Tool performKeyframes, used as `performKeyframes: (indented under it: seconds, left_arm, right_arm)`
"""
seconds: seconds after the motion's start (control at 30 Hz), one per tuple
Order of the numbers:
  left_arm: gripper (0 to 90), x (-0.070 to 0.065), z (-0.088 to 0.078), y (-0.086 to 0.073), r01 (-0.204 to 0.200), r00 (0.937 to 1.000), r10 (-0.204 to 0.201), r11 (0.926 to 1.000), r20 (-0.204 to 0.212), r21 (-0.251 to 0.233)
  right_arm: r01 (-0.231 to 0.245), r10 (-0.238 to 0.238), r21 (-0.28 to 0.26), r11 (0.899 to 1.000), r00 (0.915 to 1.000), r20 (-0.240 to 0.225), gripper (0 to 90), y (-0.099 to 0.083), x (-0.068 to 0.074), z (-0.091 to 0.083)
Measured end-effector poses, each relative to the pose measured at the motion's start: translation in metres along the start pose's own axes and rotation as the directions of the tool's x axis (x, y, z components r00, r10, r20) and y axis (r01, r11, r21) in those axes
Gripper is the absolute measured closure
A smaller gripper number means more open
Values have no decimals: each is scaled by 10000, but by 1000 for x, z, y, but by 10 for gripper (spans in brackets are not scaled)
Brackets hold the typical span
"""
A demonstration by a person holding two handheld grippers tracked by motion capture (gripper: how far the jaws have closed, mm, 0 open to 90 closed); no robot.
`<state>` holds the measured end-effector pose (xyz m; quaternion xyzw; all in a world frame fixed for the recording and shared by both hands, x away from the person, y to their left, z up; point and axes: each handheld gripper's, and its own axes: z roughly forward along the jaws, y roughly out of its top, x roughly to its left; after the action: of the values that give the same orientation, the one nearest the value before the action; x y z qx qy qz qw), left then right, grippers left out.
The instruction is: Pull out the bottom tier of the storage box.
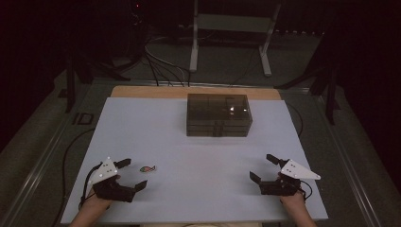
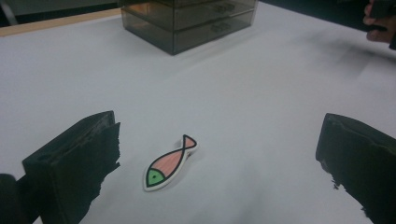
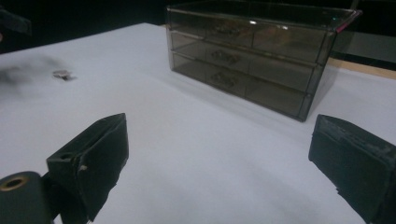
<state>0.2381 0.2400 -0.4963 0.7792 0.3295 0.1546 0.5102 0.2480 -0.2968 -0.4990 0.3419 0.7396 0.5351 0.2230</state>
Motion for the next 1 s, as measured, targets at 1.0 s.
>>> performKeyframes:
  seconds: [1.0]
  left_arm:
    - [0, -5, -4, -1, -101, 9994, 103, 9999, -339, 55]
  right_arm:
    - [303, -286, -331, 9990, 9983, 514, 53, 4, -1, 4]
